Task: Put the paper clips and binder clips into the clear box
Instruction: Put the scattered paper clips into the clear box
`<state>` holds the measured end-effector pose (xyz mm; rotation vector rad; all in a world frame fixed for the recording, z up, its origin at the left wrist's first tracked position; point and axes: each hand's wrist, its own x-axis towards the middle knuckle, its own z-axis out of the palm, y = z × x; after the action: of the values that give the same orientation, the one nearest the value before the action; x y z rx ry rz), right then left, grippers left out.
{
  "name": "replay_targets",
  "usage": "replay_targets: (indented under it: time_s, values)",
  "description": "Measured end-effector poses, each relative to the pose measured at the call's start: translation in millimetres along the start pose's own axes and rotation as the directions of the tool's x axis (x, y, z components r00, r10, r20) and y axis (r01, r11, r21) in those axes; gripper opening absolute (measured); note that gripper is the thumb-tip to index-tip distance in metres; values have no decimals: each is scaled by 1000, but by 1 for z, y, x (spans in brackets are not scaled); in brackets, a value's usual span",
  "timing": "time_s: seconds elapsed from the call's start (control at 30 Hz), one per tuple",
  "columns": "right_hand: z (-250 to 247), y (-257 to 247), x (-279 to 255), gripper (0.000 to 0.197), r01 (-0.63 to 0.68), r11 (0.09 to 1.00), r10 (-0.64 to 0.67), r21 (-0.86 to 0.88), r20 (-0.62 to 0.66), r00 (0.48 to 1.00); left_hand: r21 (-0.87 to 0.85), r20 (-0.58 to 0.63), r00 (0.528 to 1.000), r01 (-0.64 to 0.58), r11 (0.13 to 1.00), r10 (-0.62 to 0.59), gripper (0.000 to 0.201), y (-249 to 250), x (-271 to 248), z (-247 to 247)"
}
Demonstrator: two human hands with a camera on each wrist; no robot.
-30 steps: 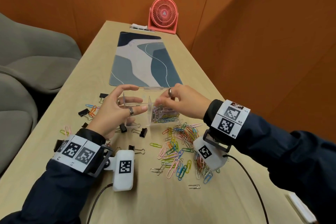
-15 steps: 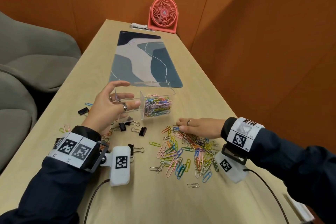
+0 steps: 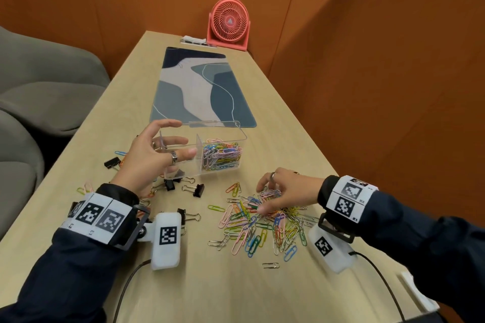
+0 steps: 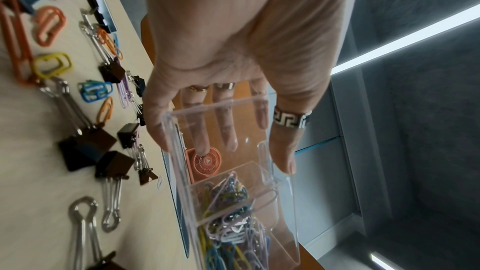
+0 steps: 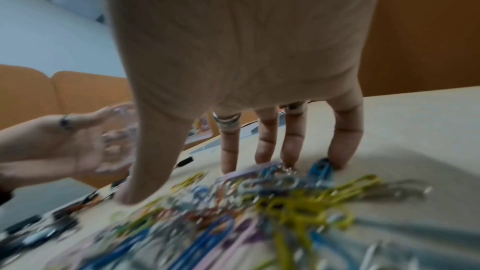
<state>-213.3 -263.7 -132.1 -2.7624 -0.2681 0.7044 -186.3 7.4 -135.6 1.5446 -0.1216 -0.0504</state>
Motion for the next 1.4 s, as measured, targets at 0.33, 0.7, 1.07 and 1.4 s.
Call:
replay_targets:
  time_s: [0.33, 0.7, 1.07, 1.4]
  values:
    - [17, -19, 5, 41, 44, 997, -41, 60, -55, 998, 3, 9, 1000, 2, 1000, -2, 57, 0, -1, 1]
    - [5, -13, 7, 23, 23, 985, -5, 172, -106, 994, 8, 3, 1000, -10, 1000, 10, 52, -1, 0, -1]
    - [-74, -36, -12, 18, 197, 935, -87, 293, -350, 933, 2, 32, 999, -3, 1000, 2, 52, -6, 2, 0]
    - [-76, -77, 22, 21, 259, 951, -169, 170, -417, 893, -39, 87, 996, 22, 999, -19, 60, -5, 1, 3]
